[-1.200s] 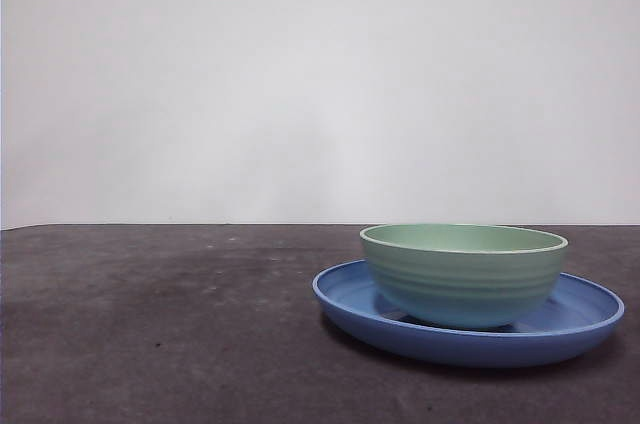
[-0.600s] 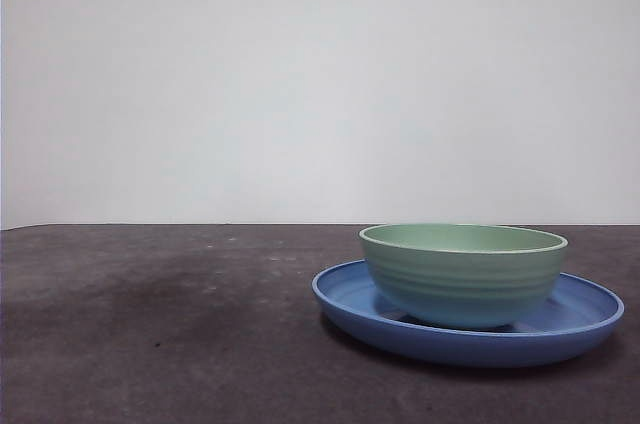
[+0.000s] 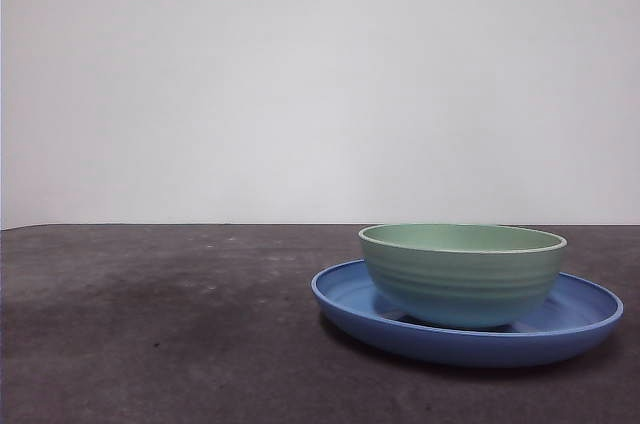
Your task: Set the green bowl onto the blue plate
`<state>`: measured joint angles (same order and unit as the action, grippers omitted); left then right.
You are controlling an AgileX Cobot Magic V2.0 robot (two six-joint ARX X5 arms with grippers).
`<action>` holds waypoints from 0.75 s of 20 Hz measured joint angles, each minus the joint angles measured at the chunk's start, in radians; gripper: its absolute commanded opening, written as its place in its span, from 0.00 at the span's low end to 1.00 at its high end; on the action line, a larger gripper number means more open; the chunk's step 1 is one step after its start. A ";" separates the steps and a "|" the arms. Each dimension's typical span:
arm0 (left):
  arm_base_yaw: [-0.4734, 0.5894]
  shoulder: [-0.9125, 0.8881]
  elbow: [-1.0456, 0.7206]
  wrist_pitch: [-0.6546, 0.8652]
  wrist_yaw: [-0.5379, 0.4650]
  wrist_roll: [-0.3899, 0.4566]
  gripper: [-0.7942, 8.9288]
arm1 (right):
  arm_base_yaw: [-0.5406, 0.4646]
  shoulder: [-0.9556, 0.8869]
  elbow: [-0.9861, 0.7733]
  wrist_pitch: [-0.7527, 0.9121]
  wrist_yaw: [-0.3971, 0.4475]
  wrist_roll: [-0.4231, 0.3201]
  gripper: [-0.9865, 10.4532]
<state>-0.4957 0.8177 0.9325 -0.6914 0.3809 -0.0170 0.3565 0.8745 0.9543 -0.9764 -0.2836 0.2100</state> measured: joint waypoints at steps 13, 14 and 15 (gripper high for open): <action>0.000 0.000 0.000 -0.035 0.000 0.000 0.82 | -0.249 0.467 0.000 0.098 0.031 -0.133 0.54; 0.000 0.000 0.000 -0.035 0.000 0.000 0.82 | -0.253 0.504 0.000 0.115 0.005 -0.145 0.50; 0.000 0.000 0.000 -0.035 0.000 0.000 0.82 | -0.254 0.534 0.000 0.129 -0.003 -0.155 0.48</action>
<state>-0.4957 0.8177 0.9325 -0.7265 0.3813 -0.0170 0.1024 1.4082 0.9543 -0.8474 -0.2867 0.0551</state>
